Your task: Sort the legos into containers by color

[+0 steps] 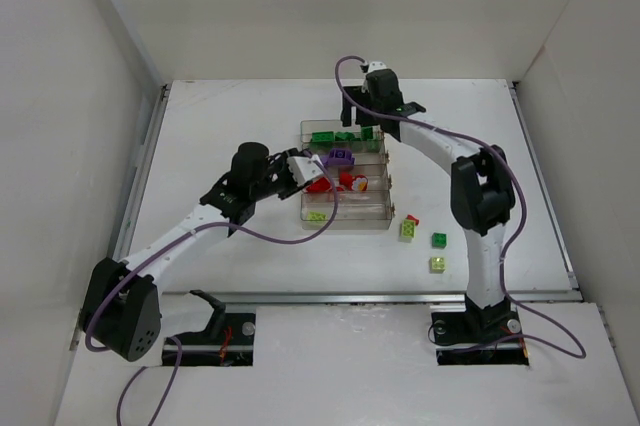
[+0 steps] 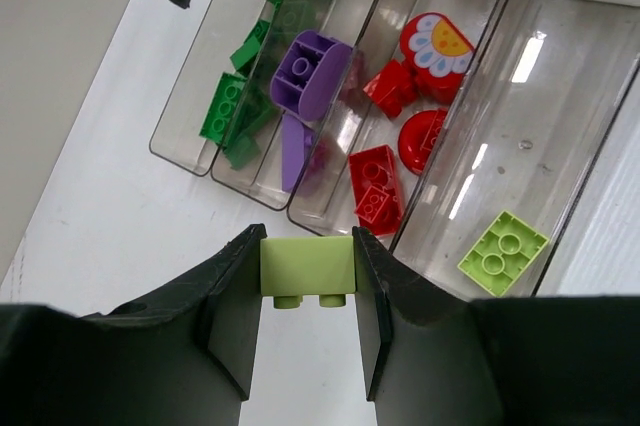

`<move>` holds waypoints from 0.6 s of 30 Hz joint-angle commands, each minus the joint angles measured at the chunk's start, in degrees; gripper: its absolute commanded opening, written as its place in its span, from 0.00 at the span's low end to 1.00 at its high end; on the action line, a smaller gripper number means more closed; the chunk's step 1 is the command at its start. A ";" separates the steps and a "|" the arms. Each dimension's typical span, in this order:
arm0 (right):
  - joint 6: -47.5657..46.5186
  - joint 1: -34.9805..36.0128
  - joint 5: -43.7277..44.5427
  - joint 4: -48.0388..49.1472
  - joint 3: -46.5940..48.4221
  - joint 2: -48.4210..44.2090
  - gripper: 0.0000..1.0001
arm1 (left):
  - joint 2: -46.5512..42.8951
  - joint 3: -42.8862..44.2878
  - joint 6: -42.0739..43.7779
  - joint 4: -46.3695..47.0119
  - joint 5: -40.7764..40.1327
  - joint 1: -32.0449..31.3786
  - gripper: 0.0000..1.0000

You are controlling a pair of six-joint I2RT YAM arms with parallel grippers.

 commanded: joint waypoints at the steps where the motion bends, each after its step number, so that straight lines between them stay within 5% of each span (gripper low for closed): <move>1: -0.23 0.69 1.05 1.44 -1.33 -6.67 0.86 | -0.22 0.24 0.44 1.23 4.77 -0.39 0.00; 10: 0.48 0.69 10.98 1.44 -19.07 -29.07 0.87 | 5.31 3.05 14.32 -9.93 24.71 -6.26 0.05; 15: 2.32 0.69 13.71 0.91 -33.66 -43.40 0.89 | 11.99 4.37 13.37 -6.36 25.26 -8.74 0.05; 18: 4.60 0.17 14.59 -0.49 -41.40 -52.63 0.89 | 14.10 4.37 13.36 -3.28 24.12 -8.74 0.13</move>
